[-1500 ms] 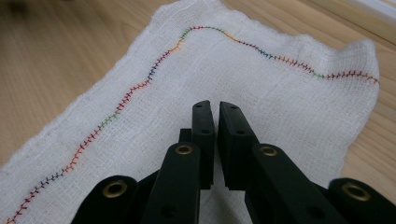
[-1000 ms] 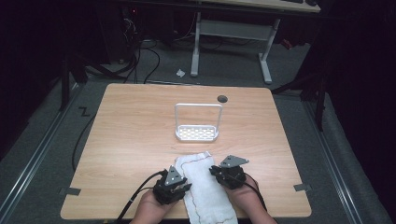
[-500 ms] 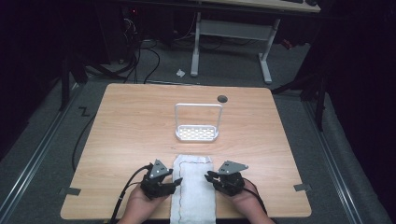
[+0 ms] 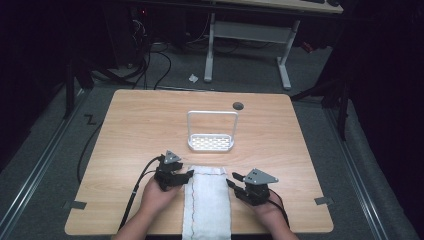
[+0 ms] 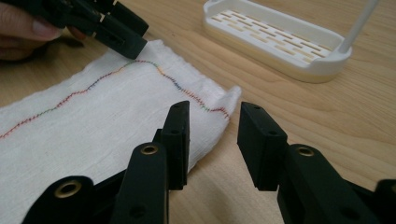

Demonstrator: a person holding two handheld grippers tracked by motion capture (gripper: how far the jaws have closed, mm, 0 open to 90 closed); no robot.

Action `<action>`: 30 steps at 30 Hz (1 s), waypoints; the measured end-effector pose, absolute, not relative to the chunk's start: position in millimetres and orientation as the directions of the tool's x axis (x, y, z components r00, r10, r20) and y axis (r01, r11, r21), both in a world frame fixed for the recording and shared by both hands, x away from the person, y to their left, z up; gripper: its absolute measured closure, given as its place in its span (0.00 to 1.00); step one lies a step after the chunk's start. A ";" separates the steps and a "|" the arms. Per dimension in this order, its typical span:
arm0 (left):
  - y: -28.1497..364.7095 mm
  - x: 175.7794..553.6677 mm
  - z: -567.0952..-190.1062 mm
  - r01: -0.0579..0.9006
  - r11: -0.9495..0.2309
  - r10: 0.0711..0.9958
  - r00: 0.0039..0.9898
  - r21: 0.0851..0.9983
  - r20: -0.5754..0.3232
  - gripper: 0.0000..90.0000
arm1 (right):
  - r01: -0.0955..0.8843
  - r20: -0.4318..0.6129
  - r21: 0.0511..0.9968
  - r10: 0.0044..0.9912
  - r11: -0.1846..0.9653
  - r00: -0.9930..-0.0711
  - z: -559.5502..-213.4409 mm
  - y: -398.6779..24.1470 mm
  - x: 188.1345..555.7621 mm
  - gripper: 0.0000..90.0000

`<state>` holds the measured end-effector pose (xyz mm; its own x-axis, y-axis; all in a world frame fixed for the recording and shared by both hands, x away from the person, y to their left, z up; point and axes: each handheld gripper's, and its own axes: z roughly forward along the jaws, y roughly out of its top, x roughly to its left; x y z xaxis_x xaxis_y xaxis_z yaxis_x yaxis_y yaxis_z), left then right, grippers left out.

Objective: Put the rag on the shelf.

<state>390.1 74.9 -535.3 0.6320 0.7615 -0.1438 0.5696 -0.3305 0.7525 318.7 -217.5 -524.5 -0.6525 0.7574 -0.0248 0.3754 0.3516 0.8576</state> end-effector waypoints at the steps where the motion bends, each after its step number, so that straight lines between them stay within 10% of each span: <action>1: 74.9 390.1 -535.3 0.570 -0.331 0.762 0.632 0.753 -0.144 0.56 | 0.375 -0.025 0.858 0.757 0.352 -0.653 -524.5 -217.5 318.7 0.70; 15: 59.0 388.9 -540.3 0.570 -0.273 0.776 0.606 0.775 -0.172 0.82 | 0.476 0.042 0.817 0.790 0.326 -0.612 -526.3 -217.3 331.7 0.61; 30: 58.0 388.4 -540.4 0.567 -0.282 0.774 0.611 0.774 -0.165 0.87 | 0.604 0.112 0.743 0.836 0.288 -0.536 -534.0 -192.4 367.3 0.64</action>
